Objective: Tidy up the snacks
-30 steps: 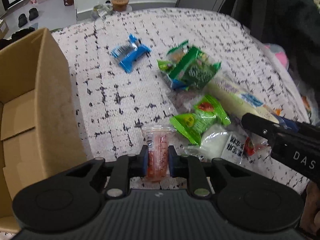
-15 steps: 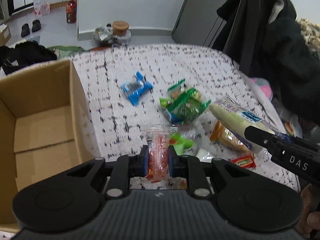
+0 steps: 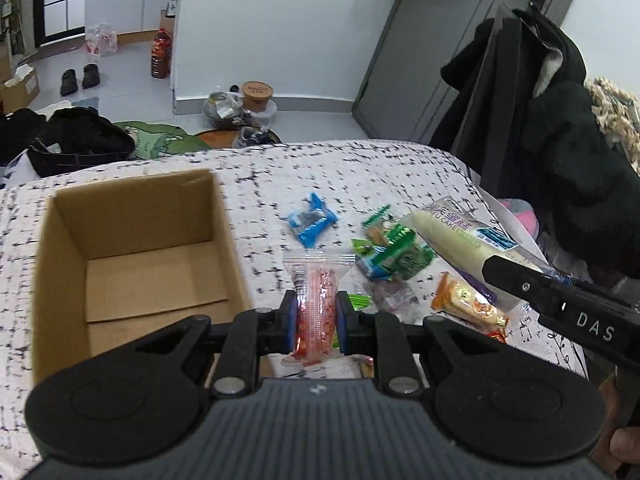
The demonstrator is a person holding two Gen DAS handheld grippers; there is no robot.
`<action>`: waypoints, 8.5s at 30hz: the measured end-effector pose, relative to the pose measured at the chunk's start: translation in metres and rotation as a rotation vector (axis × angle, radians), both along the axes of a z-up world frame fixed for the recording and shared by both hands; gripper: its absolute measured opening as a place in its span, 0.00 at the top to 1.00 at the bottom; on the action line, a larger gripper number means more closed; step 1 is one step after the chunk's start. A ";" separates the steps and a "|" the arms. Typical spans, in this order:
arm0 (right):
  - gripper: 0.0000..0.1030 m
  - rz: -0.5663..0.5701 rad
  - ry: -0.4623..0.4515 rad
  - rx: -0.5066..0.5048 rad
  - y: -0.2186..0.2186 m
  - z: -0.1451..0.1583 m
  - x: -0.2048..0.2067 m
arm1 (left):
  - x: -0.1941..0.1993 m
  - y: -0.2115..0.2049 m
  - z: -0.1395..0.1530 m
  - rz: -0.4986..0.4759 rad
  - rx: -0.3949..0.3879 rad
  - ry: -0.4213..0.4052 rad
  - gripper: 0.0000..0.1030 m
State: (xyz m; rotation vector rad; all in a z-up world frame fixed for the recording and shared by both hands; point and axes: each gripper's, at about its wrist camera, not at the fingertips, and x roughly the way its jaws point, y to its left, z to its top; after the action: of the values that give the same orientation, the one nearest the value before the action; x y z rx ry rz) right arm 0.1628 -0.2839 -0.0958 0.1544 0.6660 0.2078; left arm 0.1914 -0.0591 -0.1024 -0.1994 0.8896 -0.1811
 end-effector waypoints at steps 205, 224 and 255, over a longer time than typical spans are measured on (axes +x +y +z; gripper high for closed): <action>0.67 0.121 0.011 0.189 0.016 -0.010 0.037 | 0.007 0.064 0.054 0.084 0.255 0.071 0.83; 0.67 0.236 0.044 0.202 0.098 -0.014 0.029 | -0.010 0.095 0.009 0.121 0.167 0.213 0.79; 0.42 0.261 0.104 0.112 0.077 -0.011 0.010 | -0.011 0.081 0.031 0.156 0.194 0.099 0.21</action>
State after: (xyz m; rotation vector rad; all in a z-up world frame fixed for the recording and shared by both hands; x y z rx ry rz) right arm 0.1729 -0.2067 -0.1073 0.1863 0.7784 0.4908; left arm 0.1806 0.0224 -0.0710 -0.0965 0.9794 0.0605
